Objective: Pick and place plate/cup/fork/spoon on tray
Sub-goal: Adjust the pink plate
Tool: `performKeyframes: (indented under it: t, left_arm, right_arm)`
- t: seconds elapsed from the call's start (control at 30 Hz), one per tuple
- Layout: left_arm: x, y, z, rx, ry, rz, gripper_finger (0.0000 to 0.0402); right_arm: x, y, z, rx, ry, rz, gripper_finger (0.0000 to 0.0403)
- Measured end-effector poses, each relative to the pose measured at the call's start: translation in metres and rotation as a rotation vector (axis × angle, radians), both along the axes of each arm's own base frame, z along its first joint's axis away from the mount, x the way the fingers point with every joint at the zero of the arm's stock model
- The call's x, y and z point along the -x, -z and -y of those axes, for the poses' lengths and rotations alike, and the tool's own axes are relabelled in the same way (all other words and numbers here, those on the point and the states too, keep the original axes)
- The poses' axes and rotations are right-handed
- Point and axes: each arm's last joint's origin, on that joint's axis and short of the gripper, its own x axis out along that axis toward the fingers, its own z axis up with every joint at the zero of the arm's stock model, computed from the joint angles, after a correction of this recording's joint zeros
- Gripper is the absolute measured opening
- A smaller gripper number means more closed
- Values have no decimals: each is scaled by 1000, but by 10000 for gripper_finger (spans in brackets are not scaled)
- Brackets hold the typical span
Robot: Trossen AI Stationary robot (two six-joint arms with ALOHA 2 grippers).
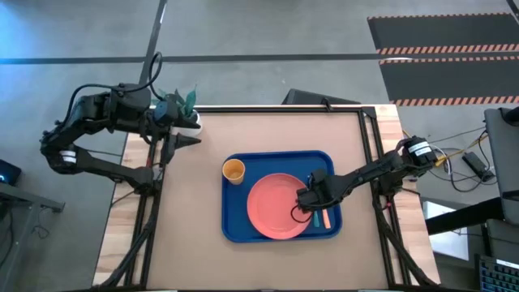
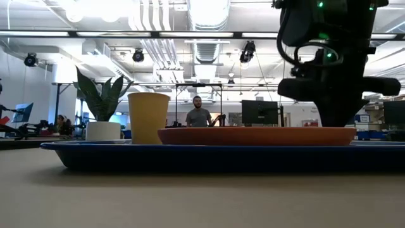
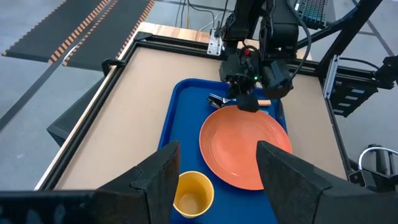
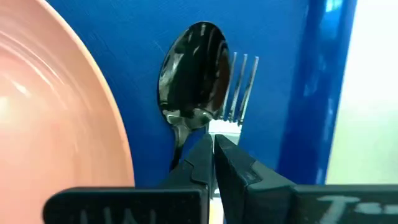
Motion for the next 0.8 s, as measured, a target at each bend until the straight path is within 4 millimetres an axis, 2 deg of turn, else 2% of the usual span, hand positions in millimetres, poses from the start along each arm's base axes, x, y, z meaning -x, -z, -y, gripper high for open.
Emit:
performKeyframes:
  t: [0.33,0.5,0.8]
  left_arm:
    - [2,0,0,-1,0,4,194]
    - [0,0,0,0,1,1,194]
    - [0,0,0,0,1,-3,194]
  right_arm:
    - [-19,30,-5,3,-17,15,8]
    - [-27,26,-8,-7,-26,59,8]
    - [-28,21,-7,10,3,107,8]
